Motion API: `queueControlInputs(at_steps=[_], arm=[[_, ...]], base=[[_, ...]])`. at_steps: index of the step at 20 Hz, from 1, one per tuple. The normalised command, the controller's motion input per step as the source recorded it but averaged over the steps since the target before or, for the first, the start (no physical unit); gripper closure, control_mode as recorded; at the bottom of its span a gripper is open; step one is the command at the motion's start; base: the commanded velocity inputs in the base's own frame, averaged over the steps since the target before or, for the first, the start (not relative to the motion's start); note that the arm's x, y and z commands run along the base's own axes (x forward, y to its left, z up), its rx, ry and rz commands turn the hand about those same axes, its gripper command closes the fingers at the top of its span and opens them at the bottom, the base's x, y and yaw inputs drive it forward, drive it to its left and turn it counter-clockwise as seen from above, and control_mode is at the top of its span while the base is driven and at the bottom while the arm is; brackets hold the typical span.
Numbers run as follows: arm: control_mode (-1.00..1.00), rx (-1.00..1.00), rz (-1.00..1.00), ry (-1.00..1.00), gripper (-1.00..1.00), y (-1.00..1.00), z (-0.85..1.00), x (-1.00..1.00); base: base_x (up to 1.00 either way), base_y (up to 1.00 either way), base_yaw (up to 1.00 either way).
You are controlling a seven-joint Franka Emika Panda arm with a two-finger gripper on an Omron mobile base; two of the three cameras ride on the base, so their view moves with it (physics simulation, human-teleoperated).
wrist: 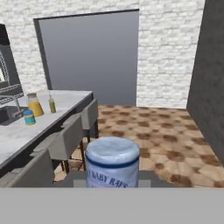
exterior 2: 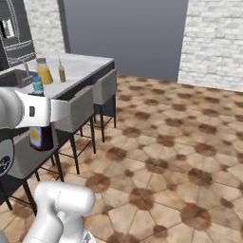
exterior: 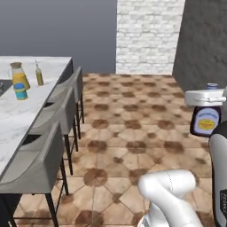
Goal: Move the mayonnaise and condiment bottle from the cabinet to the dining counter.
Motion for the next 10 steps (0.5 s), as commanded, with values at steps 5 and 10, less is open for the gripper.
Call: queueControlInputs(at_steps=[5, 10], arm=[[1.00, 0.00, 0.00, 0.00, 1.00, 0.00, 0.00, 0.00], [1.00, 0.00, 0.00, 0.00, 1.00, 0.00, 0.00, 0.00]], base=[[1.00, -0.51, 0.50], [0.96, -0.58, 0.50]])
